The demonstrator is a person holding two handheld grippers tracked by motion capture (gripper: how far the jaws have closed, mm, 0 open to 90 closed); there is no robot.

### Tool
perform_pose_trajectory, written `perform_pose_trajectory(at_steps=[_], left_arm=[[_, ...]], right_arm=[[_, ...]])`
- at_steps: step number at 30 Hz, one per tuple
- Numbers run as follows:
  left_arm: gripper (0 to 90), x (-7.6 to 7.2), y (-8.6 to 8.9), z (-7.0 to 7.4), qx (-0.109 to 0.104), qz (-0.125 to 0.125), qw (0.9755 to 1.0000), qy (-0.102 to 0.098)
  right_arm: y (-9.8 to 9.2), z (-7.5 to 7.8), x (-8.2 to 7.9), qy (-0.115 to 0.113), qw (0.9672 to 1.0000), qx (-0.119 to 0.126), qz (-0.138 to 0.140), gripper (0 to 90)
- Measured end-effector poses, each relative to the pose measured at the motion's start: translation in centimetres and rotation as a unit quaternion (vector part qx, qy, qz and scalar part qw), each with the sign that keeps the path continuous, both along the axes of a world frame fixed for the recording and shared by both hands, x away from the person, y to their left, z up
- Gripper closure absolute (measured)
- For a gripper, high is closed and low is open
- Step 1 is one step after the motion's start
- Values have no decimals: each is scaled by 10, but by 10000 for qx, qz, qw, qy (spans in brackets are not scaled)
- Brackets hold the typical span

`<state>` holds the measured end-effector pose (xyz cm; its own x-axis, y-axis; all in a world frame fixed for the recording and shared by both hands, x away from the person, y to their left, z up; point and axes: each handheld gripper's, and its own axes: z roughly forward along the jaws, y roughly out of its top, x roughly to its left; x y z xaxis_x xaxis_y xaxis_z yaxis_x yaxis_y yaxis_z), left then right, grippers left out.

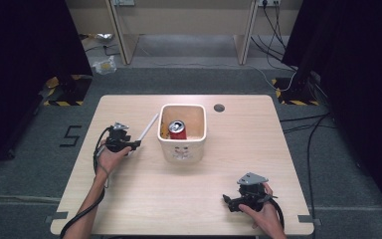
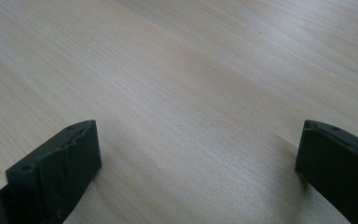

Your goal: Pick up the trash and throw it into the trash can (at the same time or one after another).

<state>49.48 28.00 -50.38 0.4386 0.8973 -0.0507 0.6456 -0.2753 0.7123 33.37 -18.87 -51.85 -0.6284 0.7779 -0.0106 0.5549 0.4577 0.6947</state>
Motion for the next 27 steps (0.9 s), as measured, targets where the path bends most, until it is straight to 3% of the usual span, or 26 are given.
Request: perform_pose_trajectory(at_steps=[8, 15, 19, 27], left_arm=[[581, 5, -4, -7, 140, -13, 9999, -16], [769, 5, -9, -6, 248, -128, 9996, -58], [792, 4, -11, -6, 268, -148, 9995, -43], [796, 3, -7, -1, 31, -163, 9999, -36]], right_arm=[[0, 0, 0, 1, 10000, -1, 0, 2], [0, 0, 0, 1, 10000, 0, 0, 2], [0, 0, 0, 1, 10000, -1, 0, 2], [0, 0, 0, 2, 10000, 0, 1, 2]])
